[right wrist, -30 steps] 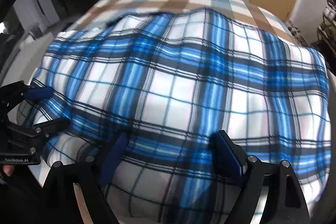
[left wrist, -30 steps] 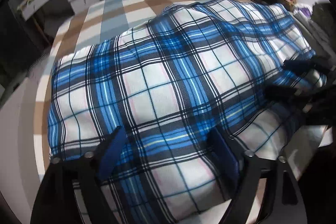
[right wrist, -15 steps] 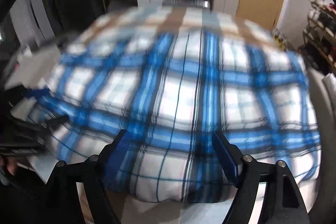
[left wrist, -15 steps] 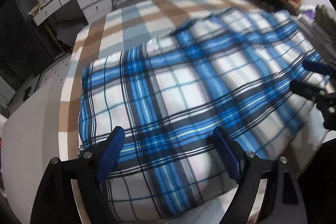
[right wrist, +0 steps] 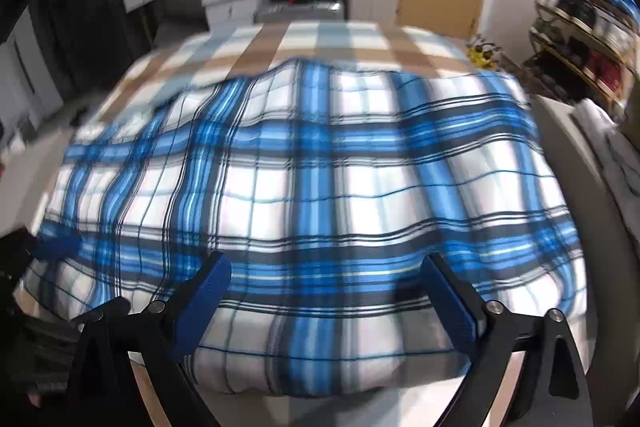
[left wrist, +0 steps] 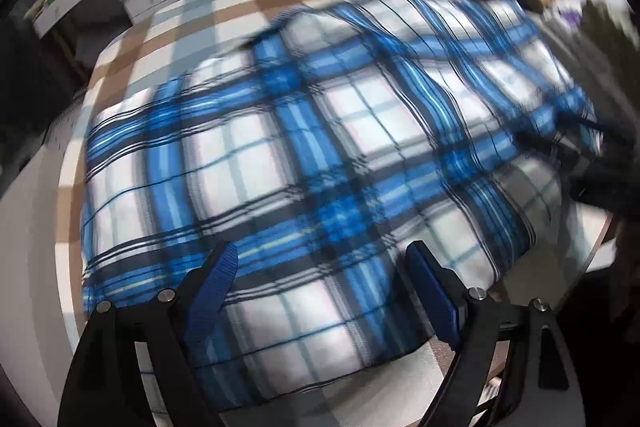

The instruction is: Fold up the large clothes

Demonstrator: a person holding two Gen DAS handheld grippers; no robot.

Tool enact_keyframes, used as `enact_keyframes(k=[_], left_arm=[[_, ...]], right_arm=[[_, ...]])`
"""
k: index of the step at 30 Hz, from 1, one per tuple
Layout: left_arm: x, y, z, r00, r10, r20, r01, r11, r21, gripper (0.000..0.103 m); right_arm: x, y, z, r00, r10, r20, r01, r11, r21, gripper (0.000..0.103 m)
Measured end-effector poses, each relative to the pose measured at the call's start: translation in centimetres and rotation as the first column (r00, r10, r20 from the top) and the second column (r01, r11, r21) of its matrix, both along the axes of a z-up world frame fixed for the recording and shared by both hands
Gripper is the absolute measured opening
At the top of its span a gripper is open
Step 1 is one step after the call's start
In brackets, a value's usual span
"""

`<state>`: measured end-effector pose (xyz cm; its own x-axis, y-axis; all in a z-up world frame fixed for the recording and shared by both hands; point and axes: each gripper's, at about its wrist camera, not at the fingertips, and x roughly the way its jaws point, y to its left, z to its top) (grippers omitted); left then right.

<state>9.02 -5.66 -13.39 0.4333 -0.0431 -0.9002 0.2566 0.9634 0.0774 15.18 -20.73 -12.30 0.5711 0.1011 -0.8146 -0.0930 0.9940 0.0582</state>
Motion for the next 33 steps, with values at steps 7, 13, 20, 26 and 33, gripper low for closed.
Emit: enact_keyframes(k=[7, 13, 20, 26, 33], left_arm=[[1.2, 4.1, 0.2, 0.989, 0.144, 0.029, -0.146, 0.985, 0.087, 0.084], [1.9, 4.0, -0.9, 0.987, 0.16, 0.011, -0.16, 0.978, 0.133, 0.084], [1.6, 2.7, 4.9, 0.977, 0.113, 0.179, -0.108, 0.993, -0.038, 0.084], [6.1, 0.3, -1.2, 0.988, 0.148, -0.039, -0.141, 0.981, 0.133, 0.084], [5.5, 1.2, 1.1, 0.993, 0.091, 0.078, -0.103, 0.98, 0.168, 0.084]], right_arm=[[1.4, 1.8, -2.1, 0.997, 0.021, -0.071, -0.029, 0.993, -0.117, 0.098], [-0.1, 2.6, -2.7, 0.989, 0.104, -0.103, -0.114, 0.989, -0.096, 0.098], [1.1, -2.2, 0.0, 0.998, 0.051, -0.047, -0.04, 0.975, 0.219, 0.098], [4.0, -2.3, -0.1, 0.999, 0.013, -0.042, -0.003, 0.976, 0.219, 0.098], [11.1, 4.1, -0.7, 0.979, 0.146, -0.143, -0.158, 0.985, -0.073, 0.092]])
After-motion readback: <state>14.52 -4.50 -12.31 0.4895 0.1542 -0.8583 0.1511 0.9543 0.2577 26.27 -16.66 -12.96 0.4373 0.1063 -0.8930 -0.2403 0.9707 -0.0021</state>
